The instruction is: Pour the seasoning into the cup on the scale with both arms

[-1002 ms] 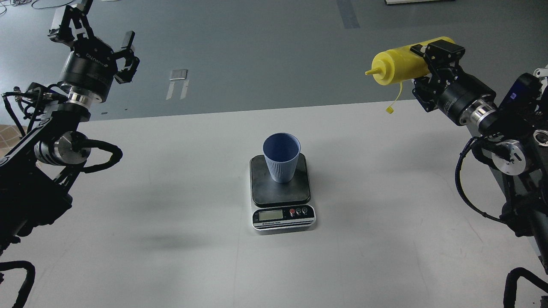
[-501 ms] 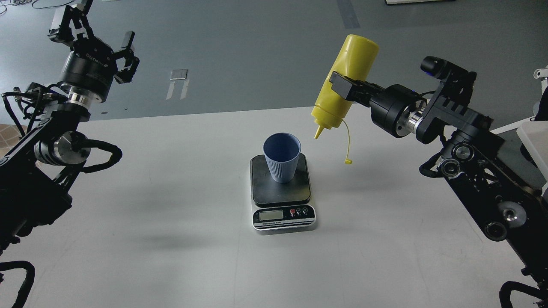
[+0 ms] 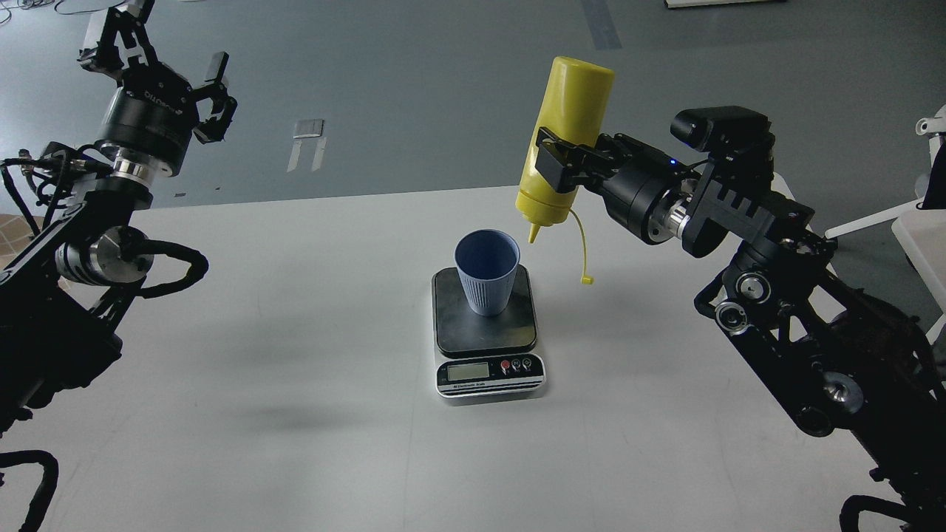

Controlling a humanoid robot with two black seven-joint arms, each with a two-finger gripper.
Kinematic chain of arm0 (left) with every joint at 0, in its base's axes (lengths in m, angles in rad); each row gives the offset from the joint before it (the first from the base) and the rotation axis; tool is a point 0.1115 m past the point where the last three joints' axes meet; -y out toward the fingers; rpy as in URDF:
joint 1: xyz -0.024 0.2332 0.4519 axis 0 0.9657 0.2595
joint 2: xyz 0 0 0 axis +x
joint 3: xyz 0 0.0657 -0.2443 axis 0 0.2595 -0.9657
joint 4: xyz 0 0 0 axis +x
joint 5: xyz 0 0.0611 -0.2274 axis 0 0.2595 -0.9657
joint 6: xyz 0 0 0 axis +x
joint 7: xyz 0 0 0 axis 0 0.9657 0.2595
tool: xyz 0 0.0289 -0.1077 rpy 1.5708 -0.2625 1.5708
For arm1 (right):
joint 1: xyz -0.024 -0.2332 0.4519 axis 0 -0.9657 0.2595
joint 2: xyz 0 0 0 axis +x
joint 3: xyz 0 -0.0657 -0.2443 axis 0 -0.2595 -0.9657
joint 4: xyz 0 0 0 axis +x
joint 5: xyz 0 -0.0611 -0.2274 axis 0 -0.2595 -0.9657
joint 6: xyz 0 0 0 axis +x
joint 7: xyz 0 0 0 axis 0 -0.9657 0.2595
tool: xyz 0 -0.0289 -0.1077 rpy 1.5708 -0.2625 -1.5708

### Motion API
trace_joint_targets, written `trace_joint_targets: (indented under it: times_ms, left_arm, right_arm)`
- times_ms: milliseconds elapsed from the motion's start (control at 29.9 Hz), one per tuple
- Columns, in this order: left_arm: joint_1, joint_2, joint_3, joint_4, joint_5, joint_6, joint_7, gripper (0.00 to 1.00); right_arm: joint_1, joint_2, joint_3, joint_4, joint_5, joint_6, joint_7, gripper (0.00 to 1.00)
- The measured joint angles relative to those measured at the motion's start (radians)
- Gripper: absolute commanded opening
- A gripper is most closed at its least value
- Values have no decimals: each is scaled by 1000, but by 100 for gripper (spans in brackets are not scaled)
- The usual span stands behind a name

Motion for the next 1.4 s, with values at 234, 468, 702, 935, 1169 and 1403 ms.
trace_joint_targets:
  times_ms: [234,468,702,935,1169,1403]
  left_arm:
    - [0,0,-4,0,0,0,0,98]
    - [0,1,-5,0,0,0,0,98]
    - [0,1,-5,-1,0,0,0,98]
    - [0,1,-5,-1,0,0,0,98]
    - [0,1,-5,-1,0,-1,0,98]
    - [0,1,-5,-1,0,0,0,98]
  right_arm:
    - [2,40,-52,-10,-33,-39,5,36]
    - [3,48,-99,-17,-35,-100,8,35]
    - [3,48,-109,-43,-35,-139,8,35]
    - [3,48,-109,-78,-35,-171,8,34]
    - [4,46,-109,-93,-35,-188,9,18]
    - [4,44,-109,-97,-35,-189,10,13]
